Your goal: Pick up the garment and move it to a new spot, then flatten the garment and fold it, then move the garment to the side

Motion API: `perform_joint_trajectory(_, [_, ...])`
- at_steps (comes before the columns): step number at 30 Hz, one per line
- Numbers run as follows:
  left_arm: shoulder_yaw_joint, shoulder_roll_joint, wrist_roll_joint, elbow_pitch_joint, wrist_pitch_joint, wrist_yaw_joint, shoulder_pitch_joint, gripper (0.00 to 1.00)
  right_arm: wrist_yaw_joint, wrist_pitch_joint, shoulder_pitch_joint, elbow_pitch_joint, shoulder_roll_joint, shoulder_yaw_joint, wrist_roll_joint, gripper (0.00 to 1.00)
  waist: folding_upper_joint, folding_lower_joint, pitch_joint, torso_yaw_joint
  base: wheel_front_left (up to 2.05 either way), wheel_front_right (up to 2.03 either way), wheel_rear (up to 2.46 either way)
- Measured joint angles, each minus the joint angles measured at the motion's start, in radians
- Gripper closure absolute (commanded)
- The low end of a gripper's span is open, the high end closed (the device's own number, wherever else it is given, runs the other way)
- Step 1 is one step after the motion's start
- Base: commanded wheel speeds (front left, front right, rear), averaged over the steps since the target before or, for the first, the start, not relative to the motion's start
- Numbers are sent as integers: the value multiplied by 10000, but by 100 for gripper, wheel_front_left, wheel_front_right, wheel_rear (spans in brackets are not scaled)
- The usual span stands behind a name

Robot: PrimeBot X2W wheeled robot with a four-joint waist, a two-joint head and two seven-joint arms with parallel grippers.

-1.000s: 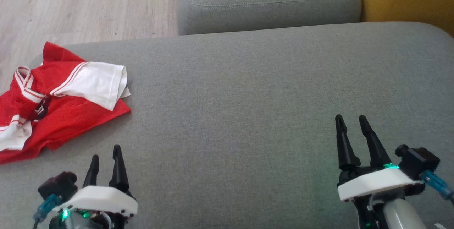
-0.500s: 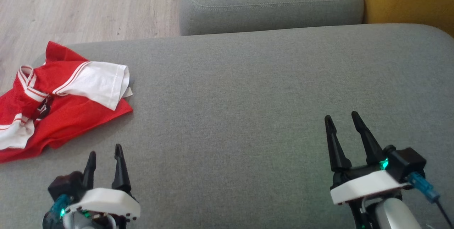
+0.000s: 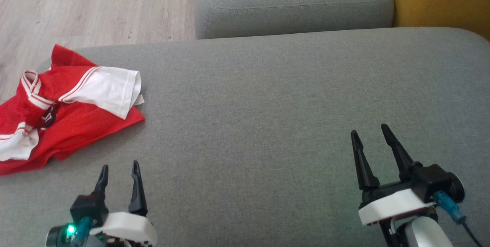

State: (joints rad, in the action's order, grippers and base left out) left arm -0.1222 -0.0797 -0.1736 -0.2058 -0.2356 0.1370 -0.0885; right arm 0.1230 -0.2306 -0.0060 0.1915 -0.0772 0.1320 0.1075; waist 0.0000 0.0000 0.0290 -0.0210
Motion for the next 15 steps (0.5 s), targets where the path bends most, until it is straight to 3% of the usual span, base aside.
perform_joint_trajectory(7, [-113, -6, 637, 6, -136, 38, -4, 0, 0, -180, 1, 194, 13, -100, -531, 0, 0, 0, -3, 51, 0, 0, 0])
perform_joint_trajectory(15, [-128, -6, 637, 2, -136, 29, -4, 0, 0, -192, 6, 757, 73, -194, -117, 0, 0, 0, 14, 77, 0, 0, 0])
